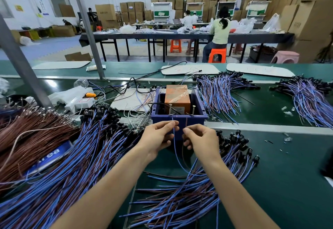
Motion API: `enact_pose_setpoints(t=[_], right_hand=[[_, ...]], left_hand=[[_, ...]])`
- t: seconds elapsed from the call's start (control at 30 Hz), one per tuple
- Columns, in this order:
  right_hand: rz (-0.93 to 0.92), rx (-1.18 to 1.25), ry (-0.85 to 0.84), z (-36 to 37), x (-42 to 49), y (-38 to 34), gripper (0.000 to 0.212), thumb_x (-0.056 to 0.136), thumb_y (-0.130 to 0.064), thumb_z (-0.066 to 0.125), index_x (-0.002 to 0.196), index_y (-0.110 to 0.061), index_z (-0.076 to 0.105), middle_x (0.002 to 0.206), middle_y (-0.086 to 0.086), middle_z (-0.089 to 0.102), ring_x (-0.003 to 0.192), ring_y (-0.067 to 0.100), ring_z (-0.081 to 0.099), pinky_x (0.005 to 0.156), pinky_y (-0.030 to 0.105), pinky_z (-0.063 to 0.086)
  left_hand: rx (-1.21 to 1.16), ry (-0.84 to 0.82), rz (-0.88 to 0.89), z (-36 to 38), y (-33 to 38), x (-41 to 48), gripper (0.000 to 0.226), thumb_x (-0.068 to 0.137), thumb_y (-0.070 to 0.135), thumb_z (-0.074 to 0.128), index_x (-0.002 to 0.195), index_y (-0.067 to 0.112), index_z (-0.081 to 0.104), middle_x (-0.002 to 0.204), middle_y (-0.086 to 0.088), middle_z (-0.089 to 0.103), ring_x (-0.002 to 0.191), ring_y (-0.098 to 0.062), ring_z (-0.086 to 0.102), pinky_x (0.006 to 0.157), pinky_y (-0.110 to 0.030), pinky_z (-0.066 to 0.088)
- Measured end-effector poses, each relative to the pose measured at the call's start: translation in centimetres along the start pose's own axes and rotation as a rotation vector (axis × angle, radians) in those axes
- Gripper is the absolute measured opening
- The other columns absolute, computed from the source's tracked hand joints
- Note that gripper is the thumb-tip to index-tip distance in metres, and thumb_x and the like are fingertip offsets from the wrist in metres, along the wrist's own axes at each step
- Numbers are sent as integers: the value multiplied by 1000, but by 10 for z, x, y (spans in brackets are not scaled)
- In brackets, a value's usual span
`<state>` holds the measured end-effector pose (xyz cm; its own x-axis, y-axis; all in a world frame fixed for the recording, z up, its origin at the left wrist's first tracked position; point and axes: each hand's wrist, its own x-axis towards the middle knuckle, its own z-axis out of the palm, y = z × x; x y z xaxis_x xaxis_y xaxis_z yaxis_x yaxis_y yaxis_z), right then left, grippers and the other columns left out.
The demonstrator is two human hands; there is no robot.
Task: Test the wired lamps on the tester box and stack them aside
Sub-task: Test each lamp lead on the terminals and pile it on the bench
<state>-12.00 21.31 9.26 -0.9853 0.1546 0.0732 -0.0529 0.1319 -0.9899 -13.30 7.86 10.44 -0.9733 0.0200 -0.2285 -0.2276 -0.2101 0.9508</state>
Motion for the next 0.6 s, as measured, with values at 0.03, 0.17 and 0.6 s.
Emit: enact_pose_setpoints(t=[0.03, 0.17, 0.6], right_hand=[[38, 27, 22, -2, 2, 1, 18, 89, -7, 64, 72, -13, 67, 59, 3, 66, 45, 11, 56, 44, 20, 43], [99, -6, 131, -6, 9, 8, 21, 89, -11, 63, 69, -15, 67, 57, 0, 65, 44, 9, 56, 49, 22, 42], [98, -3, 113, -8, 14, 14, 21, 90, -13, 64, 69, -15, 68, 55, 1, 63, 47, 12, 56, 54, 27, 44]], left_hand=[[-15, 15, -9, 0, 0, 2, 11, 90, 18, 63, 87, 17, 73, 73, 5, 72, 48, -1, 54, 44, -14, 44], [-64, 81, -24, -1, 4, 14, 9, 89, 14, 64, 85, 13, 72, 68, 2, 69, 43, -1, 49, 45, -13, 47], [-122, 144, -45, 1, 1, 29, 14, 89, 9, 64, 77, 6, 70, 61, 2, 66, 40, 0, 50, 45, -11, 47]])
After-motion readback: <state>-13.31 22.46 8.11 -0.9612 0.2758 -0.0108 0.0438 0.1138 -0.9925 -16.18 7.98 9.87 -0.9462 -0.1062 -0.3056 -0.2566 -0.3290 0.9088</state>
